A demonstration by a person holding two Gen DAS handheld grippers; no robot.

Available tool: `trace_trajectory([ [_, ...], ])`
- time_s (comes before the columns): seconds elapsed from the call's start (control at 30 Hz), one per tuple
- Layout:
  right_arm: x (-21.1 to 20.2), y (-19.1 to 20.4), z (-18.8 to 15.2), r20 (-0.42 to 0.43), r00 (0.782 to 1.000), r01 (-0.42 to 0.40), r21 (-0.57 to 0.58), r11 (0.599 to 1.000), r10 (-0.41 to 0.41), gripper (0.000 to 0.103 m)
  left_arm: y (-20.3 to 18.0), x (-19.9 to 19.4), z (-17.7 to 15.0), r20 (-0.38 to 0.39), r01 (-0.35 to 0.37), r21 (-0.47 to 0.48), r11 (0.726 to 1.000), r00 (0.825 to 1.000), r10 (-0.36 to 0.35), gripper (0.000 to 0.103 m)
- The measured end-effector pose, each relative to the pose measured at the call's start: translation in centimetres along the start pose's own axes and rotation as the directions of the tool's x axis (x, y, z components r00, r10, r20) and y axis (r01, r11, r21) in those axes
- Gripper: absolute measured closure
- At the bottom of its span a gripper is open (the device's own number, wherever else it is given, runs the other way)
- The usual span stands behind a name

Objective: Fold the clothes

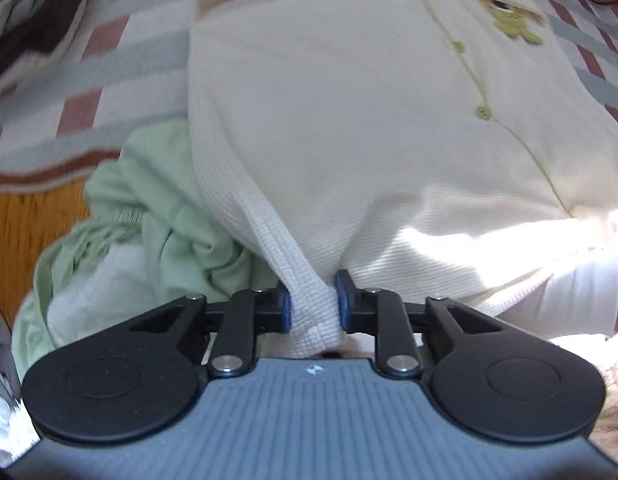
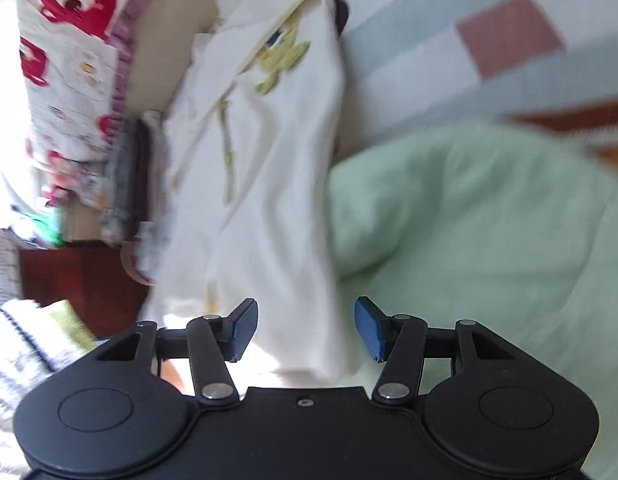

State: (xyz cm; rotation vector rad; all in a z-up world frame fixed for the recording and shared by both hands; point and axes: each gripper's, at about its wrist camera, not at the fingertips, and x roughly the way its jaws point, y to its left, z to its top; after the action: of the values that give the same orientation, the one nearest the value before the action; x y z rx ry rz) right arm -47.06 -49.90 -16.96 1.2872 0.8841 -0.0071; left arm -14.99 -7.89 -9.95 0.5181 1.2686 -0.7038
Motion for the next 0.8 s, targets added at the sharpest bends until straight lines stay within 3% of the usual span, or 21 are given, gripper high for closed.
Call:
trace_trajectory([
  [0.03,0.0,0.0,-0.4,0.025,1.000,-0.016,-0.006,1.000,0.016,0.045,-0.1,-0.1,0.0,0.020,-0.010,0.006,1.000,1.000,0.010,0.091],
  [0.07,0.3,-0.1,-0.4,0.052,0.999,-0.003,-0.012,1.000,0.004,0.057,-0.2,-0.1,0.0,0.037,-0.023,0.010,1.000,0.999,0.022,0.092],
  [0.1,0.8,-0.1,-0.3,0.060,0.998,0.012,-0.025,1.000,-0.010,0.073,-0.2,-0.1,0.0,0.049,-0.042,0.012,0.999,0.998,0.041,0.095],
  [0.13,1.3,0.0,-0.1,0.066,0.998,0.027,-0.038,0.999,-0.024,0.097,-0.1,-0.1,0.0,0.062,-0.058,0.014,0.998,0.996,0.057,0.096],
  [0.3,1.8,3.7,1.9,0.119,0.993,0.045,-0.214,0.976,-0.020,0.098,-0.3,-2.2,1.7,0.191,-0.099,0.045,0.994,0.977,0.089,0.097],
  [0.43,1.1,7.7,5.8,0.194,0.980,0.025,-0.322,0.946,0.040,0.098,-0.6,-3.8,5.4,0.319,-0.106,0.010,0.994,0.943,0.097,0.097],
  [0.63,1.5,13.7,10.8,0.309,0.951,0.148,-0.475,0.867,0.007,0.098,-0.8,-3.9,11.3,0.442,-0.129,-0.022,0.991,0.888,0.126,0.097],
  [0.8,1.6,17.6,15.6,0.392,0.919,0.263,-0.528,0.807,-0.043,0.098,0.9,-3.0,16.9,0.496,-0.193,-0.036,0.981,0.848,0.185,0.097],
])
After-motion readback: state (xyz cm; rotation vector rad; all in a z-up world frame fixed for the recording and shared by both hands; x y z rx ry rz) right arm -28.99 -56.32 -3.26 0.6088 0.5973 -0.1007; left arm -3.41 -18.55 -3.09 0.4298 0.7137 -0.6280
